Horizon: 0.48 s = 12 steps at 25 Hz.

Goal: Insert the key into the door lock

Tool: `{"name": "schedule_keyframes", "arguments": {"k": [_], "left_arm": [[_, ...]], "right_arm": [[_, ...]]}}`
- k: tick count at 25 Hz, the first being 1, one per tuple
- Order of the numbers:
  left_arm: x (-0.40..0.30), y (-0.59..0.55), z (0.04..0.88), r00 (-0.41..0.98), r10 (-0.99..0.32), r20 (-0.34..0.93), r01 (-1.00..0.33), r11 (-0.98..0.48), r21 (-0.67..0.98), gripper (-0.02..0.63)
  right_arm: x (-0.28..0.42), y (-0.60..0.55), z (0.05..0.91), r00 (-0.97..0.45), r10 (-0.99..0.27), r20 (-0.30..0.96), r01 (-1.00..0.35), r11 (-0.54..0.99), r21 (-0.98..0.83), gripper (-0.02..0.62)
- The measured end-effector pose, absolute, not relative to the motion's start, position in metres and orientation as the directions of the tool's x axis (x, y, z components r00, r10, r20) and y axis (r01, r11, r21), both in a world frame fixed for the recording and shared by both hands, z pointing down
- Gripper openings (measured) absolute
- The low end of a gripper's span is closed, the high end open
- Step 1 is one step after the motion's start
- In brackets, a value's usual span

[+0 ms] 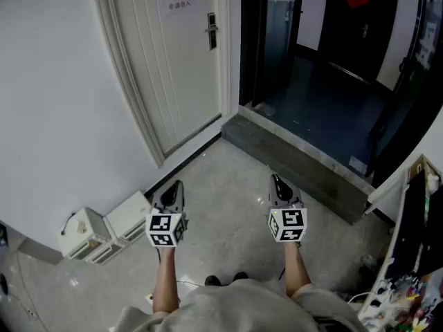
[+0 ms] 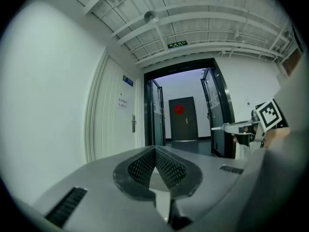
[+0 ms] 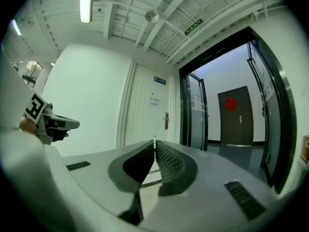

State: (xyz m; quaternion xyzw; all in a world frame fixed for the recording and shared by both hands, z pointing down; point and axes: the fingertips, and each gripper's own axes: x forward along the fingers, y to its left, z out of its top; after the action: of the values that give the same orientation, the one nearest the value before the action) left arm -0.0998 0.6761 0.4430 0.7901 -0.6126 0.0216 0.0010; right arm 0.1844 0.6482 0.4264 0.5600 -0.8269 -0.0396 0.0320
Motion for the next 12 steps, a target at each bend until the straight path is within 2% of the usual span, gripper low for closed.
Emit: {"name": "schedule_keyframes", "arguments": {"k": [12], "left_arm": [[-0.1043, 0.6753, 0.4454, 0.243, -0.969, 0.043, -0.970, -0.244, -0.021, 0.017]], "right_arm": [[0.1793, 0.6490, 0.4305, -0.379, -0.925, 0.026, -0.919, 0.379, 0.110, 0.029]]}}
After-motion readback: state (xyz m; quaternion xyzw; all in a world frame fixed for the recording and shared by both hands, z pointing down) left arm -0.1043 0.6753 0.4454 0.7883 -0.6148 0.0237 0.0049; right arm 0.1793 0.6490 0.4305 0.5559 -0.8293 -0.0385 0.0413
